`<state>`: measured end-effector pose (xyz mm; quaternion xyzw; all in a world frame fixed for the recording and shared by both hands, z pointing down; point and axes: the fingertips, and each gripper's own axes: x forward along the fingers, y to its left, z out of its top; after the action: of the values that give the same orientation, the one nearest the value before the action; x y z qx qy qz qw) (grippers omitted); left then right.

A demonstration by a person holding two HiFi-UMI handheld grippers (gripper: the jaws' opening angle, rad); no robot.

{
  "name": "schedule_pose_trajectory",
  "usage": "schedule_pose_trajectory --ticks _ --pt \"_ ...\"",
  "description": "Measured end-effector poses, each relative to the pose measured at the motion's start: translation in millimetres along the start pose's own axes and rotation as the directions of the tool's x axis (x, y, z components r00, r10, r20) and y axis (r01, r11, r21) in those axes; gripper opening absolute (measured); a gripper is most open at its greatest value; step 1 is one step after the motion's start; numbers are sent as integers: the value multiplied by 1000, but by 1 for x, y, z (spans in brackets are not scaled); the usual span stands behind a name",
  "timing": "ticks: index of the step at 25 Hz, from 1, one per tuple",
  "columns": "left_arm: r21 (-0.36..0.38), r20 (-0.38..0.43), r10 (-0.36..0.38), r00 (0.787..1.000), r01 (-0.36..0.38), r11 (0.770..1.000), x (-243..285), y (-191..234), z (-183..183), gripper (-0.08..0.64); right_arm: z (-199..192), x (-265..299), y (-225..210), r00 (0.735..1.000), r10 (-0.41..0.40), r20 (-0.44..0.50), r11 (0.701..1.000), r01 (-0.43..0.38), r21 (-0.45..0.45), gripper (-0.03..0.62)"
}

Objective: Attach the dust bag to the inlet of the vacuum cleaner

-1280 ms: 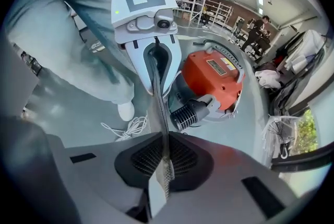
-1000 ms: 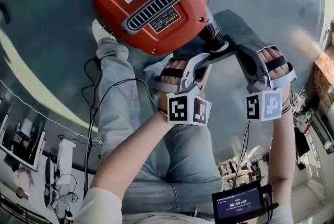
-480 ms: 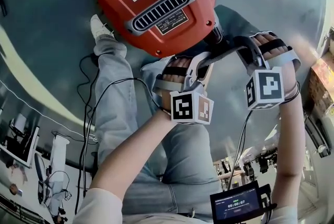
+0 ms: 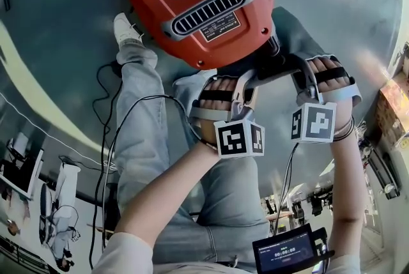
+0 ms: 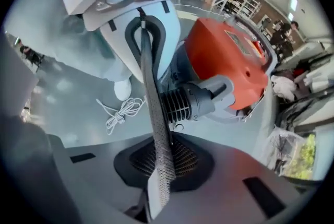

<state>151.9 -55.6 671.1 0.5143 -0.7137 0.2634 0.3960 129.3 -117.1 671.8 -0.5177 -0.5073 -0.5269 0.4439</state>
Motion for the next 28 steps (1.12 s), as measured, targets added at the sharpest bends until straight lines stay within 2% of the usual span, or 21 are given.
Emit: schedule_pose_trajectory --ticks 3,6,9,13,15,18,22,23,25,26,28 --pt "-79 -3 -40 999 39 996 12 4 -3 23 -6 15 -2 999 37 12 995 -38 91 32" --pt "-177 -19 -121 992 116 977 29 1 -11 24 -2 5 -3 998 52 -20 997 -51 61 32" --pt "-180 -47 -156 987 145 973 28 -2 -13 23 3 3 -5 996 79 -37 996 -77 47 33" --pt "-169 -16 -99 995 95 981 3 7 4 20 -5 21 -7 993 117 16 983 -119 142 34" --pt "-168 -6 -82 997 80 983 1 10 7 20 -8 20 -5 994 107 -1 987 -106 119 34" --pt "-190 -24 -95 995 89 978 18 5 -10 21 0 -1 -8 996 93 -11 992 -91 86 34" --pt "-325 -37 -192 981 170 931 22 3 -15 17 3 2 -10 993 117 -4 984 -115 134 34" --pt "-322 -29 -193 981 173 931 15 4 -11 18 0 7 -11 991 135 9 977 -135 166 35" --pt "-269 -7 -168 986 160 950 3 8 -2 17 -6 14 -11 988 155 3 971 -153 181 35" --pt "-250 -2 -160 987 155 956 3 9 -1 18 -7 14 -11 988 153 -12 977 -149 154 35" --pt "-273 -10 -175 985 166 948 15 7 -9 18 -3 5 -13 990 139 -25 986 -136 95 34"
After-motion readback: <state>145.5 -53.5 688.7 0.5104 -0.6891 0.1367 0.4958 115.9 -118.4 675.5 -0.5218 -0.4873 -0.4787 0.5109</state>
